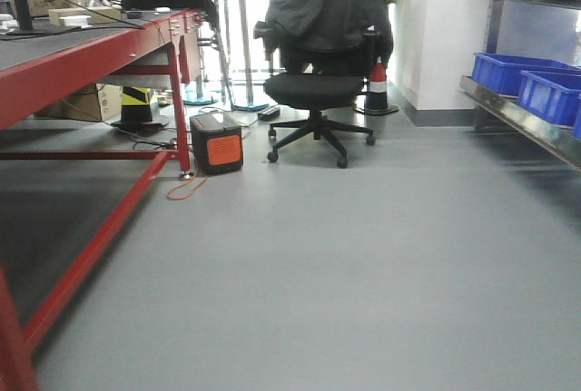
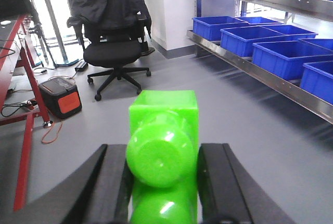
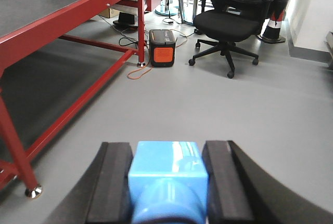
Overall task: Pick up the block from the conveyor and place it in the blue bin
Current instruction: 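Drive the base to the steel shelf of blue bins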
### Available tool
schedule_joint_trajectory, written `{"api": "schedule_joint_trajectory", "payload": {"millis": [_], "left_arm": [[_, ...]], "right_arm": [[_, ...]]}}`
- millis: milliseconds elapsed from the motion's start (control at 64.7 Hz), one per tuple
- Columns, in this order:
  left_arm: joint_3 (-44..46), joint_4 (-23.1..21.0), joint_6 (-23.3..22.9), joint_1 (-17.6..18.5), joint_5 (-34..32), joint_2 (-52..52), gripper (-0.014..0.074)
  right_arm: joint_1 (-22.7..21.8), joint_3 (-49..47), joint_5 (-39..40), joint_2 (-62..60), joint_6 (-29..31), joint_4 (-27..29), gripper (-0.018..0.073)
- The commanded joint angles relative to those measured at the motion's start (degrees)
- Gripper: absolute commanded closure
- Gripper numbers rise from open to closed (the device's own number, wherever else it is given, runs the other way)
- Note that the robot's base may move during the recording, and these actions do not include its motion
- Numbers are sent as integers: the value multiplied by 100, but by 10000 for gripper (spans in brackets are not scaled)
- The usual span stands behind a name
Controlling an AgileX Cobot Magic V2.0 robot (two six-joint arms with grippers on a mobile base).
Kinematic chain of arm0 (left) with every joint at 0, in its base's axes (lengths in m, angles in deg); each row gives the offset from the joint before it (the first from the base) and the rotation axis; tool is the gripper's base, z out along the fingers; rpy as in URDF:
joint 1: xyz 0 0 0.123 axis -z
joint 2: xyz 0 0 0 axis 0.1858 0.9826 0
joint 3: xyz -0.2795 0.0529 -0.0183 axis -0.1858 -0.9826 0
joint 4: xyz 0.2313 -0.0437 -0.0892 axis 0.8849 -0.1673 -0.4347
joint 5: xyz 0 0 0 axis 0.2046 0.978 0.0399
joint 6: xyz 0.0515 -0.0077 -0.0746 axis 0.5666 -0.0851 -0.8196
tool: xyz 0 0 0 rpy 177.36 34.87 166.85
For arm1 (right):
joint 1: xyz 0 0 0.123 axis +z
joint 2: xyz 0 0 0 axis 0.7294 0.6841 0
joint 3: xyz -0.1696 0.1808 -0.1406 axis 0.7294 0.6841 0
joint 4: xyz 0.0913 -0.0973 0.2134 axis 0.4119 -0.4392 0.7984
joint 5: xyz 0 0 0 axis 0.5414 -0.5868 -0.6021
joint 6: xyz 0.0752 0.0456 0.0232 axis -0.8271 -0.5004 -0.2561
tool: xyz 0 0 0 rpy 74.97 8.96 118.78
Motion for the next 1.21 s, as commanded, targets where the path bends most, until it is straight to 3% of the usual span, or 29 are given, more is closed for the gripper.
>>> {"api": "schedule_joint_trajectory", "payload": {"millis": [0,1191], "left_arm": [[8,-12,-44,32,-86,-31,707],[8,-12,-44,32,-86,-31,707]], "right_arm": [[-2,18,123,-6,23,-29,709],[-2,18,123,-6,23,-29,709]]}}
